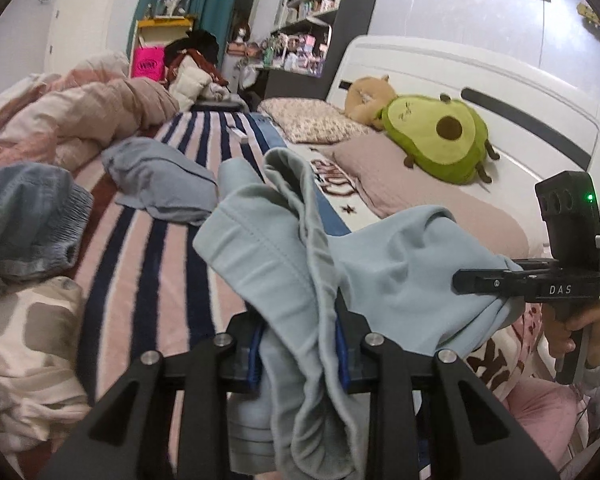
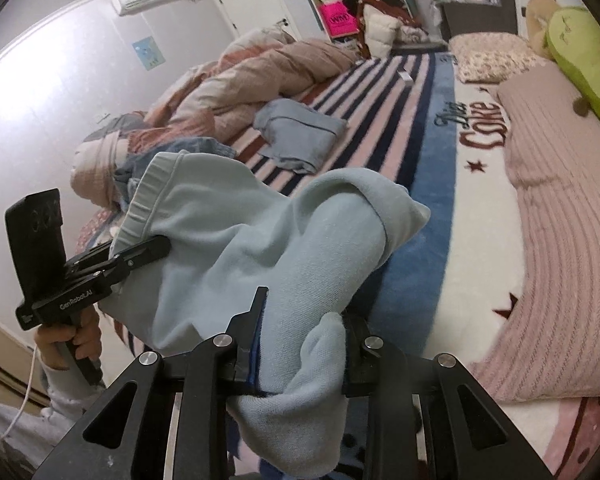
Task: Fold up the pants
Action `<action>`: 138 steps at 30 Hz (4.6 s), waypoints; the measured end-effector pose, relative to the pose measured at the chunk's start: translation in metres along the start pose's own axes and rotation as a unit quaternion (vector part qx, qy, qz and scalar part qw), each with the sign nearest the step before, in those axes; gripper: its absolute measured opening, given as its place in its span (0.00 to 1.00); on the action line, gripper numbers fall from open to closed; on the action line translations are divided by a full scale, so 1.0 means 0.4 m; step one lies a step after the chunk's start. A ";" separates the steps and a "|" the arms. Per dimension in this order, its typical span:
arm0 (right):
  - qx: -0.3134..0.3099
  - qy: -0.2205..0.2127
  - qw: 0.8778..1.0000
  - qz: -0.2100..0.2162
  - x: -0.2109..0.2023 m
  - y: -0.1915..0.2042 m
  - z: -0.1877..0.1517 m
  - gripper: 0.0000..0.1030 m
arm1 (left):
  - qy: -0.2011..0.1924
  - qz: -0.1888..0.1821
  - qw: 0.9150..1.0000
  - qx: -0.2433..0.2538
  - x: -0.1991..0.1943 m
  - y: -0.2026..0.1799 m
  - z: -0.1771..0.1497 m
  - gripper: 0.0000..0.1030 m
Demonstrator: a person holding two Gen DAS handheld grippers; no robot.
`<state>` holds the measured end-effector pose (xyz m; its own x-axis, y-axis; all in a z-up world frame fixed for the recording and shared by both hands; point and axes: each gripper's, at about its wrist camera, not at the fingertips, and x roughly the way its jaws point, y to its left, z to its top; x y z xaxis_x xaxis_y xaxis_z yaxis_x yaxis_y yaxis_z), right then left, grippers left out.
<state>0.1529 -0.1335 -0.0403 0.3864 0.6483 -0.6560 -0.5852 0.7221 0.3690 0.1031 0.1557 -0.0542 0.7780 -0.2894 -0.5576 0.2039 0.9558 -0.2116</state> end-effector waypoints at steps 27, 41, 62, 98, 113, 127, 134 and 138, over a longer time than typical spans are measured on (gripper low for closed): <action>-0.122 0.061 0.978 0.159 0.584 0.611 0.215 0.21 | -0.039 0.241 0.964 -0.103 -0.347 0.689 -0.098 0.24; -0.112 0.113 0.974 0.164 0.741 0.640 0.170 0.21 | 0.020 0.293 0.944 -0.149 -0.291 0.822 -0.204 0.29; -0.130 0.094 0.980 0.121 0.631 0.611 0.141 0.47 | -0.020 0.322 0.931 -0.171 -0.369 0.680 -0.201 0.65; -0.115 -0.194 0.965 -0.137 -0.122 0.145 -0.162 0.99 | -0.154 0.163 0.974 0.021 -0.114 -0.188 -0.049 0.97; -0.116 -0.226 0.953 -0.162 -0.165 0.138 -0.176 0.99 | -0.153 0.169 0.973 0.023 -0.113 -0.196 -0.054 0.97; -0.107 -0.244 0.948 -0.174 -0.185 0.127 -0.176 0.99 | -0.160 0.170 0.972 0.027 -0.119 -0.221 -0.053 0.97; -0.105 -0.246 0.948 -0.174 -0.194 0.127 -0.176 0.99 | -0.159 0.169 0.972 0.027 -0.119 -0.225 -0.053 0.97; -0.104 -0.245 0.948 -0.176 -0.197 0.129 -0.173 0.99 | -0.159 0.170 0.972 0.028 -0.120 -0.225 -0.053 0.97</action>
<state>0.0426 -0.1640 -0.0152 0.8387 0.4468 -0.3114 -0.4665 0.8844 0.0127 0.0349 0.0825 -0.0255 0.9488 0.0655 -0.3089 -0.0720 0.9974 -0.0098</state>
